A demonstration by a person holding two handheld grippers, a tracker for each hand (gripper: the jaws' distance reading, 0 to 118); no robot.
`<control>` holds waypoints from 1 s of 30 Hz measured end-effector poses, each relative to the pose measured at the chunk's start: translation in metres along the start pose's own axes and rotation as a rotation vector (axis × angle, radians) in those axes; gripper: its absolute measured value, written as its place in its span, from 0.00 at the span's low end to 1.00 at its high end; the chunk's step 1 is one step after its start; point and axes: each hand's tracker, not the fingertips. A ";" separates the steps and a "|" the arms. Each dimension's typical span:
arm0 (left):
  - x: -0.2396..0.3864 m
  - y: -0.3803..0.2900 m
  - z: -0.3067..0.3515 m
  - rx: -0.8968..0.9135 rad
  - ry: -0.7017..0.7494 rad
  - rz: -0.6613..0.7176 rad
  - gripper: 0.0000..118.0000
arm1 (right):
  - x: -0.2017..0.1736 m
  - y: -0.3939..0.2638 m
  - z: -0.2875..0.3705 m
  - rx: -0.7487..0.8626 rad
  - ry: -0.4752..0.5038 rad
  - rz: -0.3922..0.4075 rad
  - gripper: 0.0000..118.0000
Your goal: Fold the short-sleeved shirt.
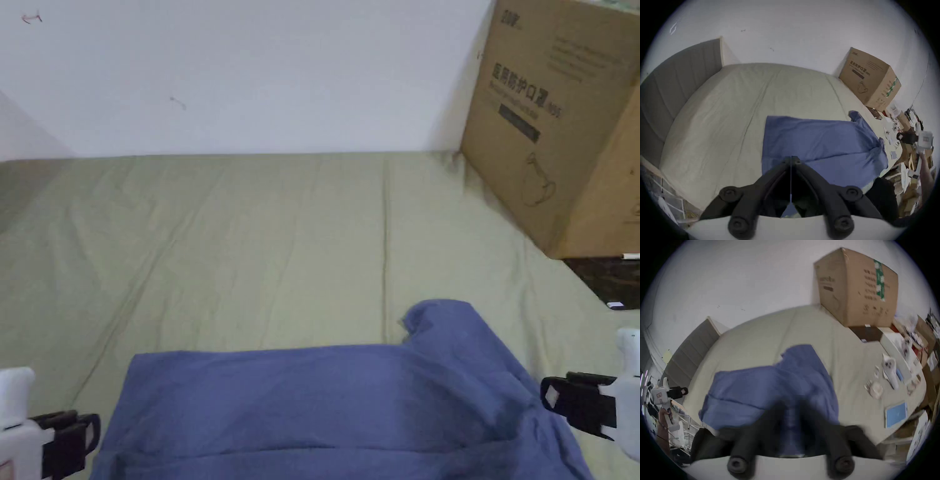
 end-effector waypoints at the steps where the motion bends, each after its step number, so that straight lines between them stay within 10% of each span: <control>1: -0.003 0.000 -0.012 -0.010 -0.017 0.011 0.00 | -0.004 0.003 -0.005 0.024 0.018 -0.005 0.00; 8: -0.045 0.070 -0.120 -0.069 -0.025 0.118 0.05 | -0.034 0.008 -0.036 -0.033 0.067 0.029 0.00; 9: -0.054 0.081 -0.141 -0.094 0.000 0.103 0.26 | -0.032 0.005 -0.041 -0.049 0.069 0.018 0.00; 11: -0.064 0.092 -0.177 -0.164 0.012 0.074 0.37 | -0.020 0.007 -0.045 -0.073 0.063 -0.005 0.00; 13: -0.066 0.092 -0.210 -0.250 0.068 0.036 1.00 | -0.013 0.001 -0.051 -0.093 0.044 -0.024 0.00; 19: -0.060 0.082 -0.249 -0.352 0.087 -0.026 0.91 | 0.021 0.002 -0.066 -0.141 -0.013 -0.105 0.00; 22: -0.067 0.080 -0.259 -0.350 0.099 -0.132 0.57 | 0.033 0.018 -0.079 -0.147 -0.021 -0.125 0.00; 24: -0.064 0.086 -0.246 -0.303 0.040 -0.125 0.03 | 0.039 0.032 -0.091 -0.145 -0.014 -0.133 0.00; 28: -0.046 0.096 -0.197 -0.226 -0.013 -0.093 0.01 | 0.047 0.074 -0.128 -0.117 -0.011 -0.104 0.01; 29: -0.051 0.101 -0.193 -0.201 -0.010 -0.108 0.01 | 0.049 0.085 -0.141 -0.113 -0.027 -0.087 0.20; 30: -0.050 0.104 -0.186 -0.190 -0.014 -0.115 0.01 | 0.057 0.097 -0.155 -0.117 -0.028 -0.085 0.68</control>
